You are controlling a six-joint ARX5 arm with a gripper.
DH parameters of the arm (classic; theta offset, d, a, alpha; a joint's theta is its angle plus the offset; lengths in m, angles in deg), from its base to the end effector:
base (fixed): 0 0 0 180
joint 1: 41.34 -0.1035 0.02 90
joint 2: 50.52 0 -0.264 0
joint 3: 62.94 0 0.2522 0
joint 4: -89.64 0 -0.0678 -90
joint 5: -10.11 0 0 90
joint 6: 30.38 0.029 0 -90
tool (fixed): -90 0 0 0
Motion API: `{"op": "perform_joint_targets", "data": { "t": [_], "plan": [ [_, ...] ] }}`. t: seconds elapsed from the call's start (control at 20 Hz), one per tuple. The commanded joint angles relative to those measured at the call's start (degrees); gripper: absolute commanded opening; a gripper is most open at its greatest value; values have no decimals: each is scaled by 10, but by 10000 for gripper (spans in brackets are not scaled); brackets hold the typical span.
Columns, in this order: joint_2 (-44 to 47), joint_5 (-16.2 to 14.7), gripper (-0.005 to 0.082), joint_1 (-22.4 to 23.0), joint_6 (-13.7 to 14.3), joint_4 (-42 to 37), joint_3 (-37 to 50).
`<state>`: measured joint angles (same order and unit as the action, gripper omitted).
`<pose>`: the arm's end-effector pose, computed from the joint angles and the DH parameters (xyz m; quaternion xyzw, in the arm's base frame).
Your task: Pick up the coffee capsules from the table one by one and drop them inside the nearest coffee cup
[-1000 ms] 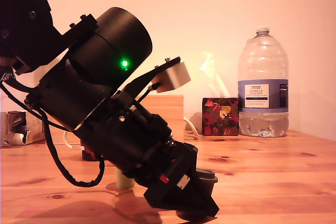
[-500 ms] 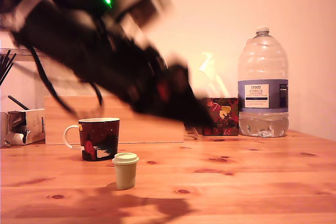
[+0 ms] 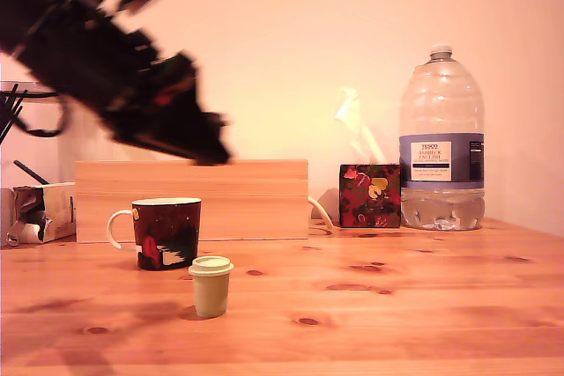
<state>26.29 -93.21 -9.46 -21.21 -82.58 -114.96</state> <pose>0.2254 -0.1481 0.2031 0.1159 0.2464 -0.3898 0.8797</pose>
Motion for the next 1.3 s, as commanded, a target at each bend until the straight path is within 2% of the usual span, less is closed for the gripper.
{"op": "perform_joint_targets", "data": {
  "t": [0.0,0.15,0.25,0.5,0.9,1.25],
  "plan": [
    [-6,7,178,-23,3,1,11],
    [-9,23,178,-74,4,2,11],
    [-9,25,178,-100,14,0,11],
    [-8,25,178,-137,18,-35,9],
    [13,27,178,-153,18,8,-54],
    [142,26,180,-153,18,148,-226]
  ]
}}
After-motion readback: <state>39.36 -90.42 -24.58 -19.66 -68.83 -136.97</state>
